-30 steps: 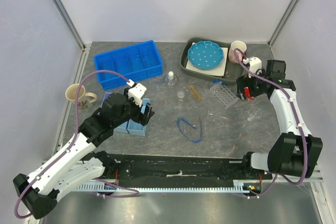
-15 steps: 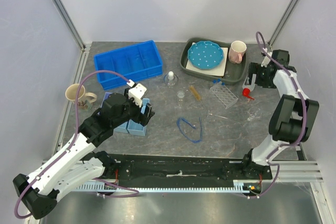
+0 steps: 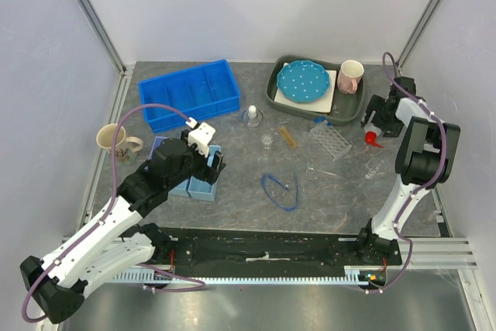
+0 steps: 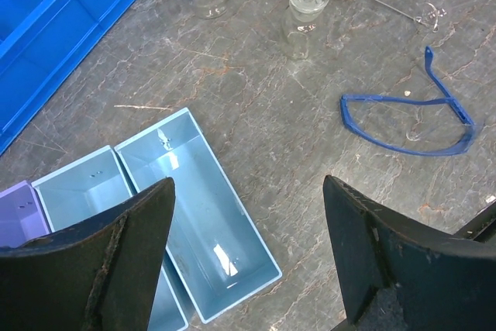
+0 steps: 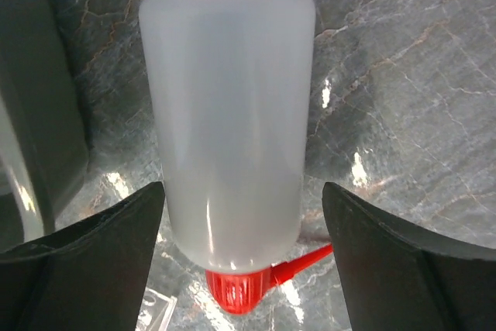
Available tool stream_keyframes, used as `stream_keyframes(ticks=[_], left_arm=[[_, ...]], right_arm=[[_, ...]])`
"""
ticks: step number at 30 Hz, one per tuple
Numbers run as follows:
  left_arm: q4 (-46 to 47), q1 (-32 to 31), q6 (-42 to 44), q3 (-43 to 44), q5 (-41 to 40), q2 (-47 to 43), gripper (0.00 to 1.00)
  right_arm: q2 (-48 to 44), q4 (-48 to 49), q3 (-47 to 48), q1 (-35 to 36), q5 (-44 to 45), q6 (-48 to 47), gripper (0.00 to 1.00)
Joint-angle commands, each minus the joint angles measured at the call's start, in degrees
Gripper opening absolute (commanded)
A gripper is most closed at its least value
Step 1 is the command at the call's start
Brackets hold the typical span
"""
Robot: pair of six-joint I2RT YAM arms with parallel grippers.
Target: Organize the chemistry lab equipment
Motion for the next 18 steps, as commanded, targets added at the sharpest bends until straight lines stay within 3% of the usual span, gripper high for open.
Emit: stream_keyframes(ticks=[1,3,10,13,16,18], left_arm=[[1.9,0.1,1.9,-0.2,-1.6,0.5,0.83],[1.9,0.2,2.0,-0.3,-1.8,0.5,0.83],[2.4,0.2,1.6,-0.5,-1.1,0.1,0.84],[2.4,0.3,0.9,-0.2,-1.1,-0.2,0.87],[3.8,0.6,-2.1,-0.3,-1.1,-1.2,0.99],[5.0,0.7,-6.6,-0.1,0.3,-2.2,1.0]], right_arm=[[2.5,1.6,3.2,0.0,-0.3,2.9,0.83],[2.7,1.5,3.0,-0.1,-0.3,2.2,0.78],[-4.9,4.2,0.1,-0.6,-0.2,0.3,0.42],[-11.9,6.5,-2.8,-0.8,-1.5,-0.7,0.37],[-19.3,8.2,-6.3,-0.7,-10.9,-2.4,0.36],[-24.3,8.5,-9.4,-0.6,-24.1,-5.8,0.36]])
